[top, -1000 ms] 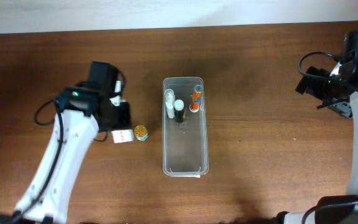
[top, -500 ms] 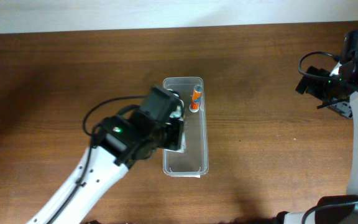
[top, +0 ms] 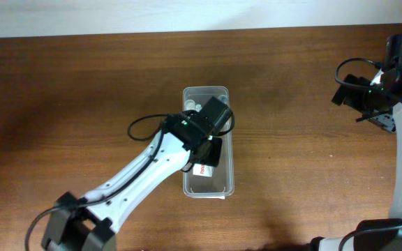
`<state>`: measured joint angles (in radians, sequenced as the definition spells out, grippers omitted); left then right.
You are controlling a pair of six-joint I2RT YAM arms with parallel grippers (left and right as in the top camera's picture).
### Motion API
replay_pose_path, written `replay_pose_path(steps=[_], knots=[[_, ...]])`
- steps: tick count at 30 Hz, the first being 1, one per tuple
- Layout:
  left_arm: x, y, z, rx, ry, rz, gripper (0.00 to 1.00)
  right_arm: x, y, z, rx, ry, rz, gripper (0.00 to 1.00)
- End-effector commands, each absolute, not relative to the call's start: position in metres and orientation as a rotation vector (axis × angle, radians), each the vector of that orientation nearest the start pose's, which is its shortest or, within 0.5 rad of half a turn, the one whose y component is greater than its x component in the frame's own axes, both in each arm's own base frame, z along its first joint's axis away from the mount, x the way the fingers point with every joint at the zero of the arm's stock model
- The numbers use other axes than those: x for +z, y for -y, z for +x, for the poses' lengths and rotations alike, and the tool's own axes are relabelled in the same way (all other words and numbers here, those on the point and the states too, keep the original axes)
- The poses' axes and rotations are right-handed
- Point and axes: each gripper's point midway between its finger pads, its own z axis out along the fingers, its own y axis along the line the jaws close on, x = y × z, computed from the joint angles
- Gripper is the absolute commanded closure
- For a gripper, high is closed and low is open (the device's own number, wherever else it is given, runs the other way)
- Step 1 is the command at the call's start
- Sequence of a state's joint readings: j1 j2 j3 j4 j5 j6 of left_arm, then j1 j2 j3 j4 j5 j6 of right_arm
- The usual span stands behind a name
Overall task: Pack container
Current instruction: 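Release the box and move left gripper to the gold jar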
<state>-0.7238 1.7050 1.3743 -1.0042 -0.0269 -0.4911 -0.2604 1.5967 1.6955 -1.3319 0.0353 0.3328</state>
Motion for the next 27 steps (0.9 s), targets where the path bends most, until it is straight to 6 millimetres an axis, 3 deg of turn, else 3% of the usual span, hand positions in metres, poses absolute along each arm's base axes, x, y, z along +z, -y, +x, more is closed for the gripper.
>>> replay_pose_path(steps=[1,4,7,14,17,20,21,23,25,27], knots=[[0.099,0.241,0.275,-0.145,-2.955,0.326,0.48,0.225,0.095,0.333,-0.031,-2.689,0.834,0.02],[0.096,0.24,0.276,-0.134,-2.964,0.291,0.47,0.225,0.095,0.333,-0.031,-2.689,0.834,0.01],[0.096,0.24,0.277,-0.13,-2.961,0.286,0.36,0.225,0.095,0.333,-0.031,-2.689,0.834,0.02],[0.098,0.239,0.276,-0.128,-2.963,0.286,0.36,0.225,0.095,0.333,-0.031,-2.689,0.834,0.02],[0.113,0.243,0.281,-0.153,-2.938,0.28,0.36,0.225,0.095,0.333,-0.031,-2.689,0.834,0.01],[0.141,0.242,0.288,-0.148,-2.893,0.27,0.36,0.225,0.095,0.333,-0.031,-2.689,0.834,0.02],[0.151,0.237,0.292,-0.116,-2.872,0.259,0.34,0.225,0.095,0.333,-0.031,-2.689,0.834,0.02],[0.177,0.213,0.303,0.013,-2.8,0.209,0.2,0.225,0.095,0.333,-0.031,-2.689,0.834,0.02],[0.187,0.196,0.31,0.066,-2.775,0.16,0.06,0.225,0.095,0.333,-0.031,-2.689,0.834,0.02],[0.188,0.178,0.315,0.092,-2.786,0.095,0.03,0.225,0.095,0.333,-0.031,-2.689,0.834,0.02]])
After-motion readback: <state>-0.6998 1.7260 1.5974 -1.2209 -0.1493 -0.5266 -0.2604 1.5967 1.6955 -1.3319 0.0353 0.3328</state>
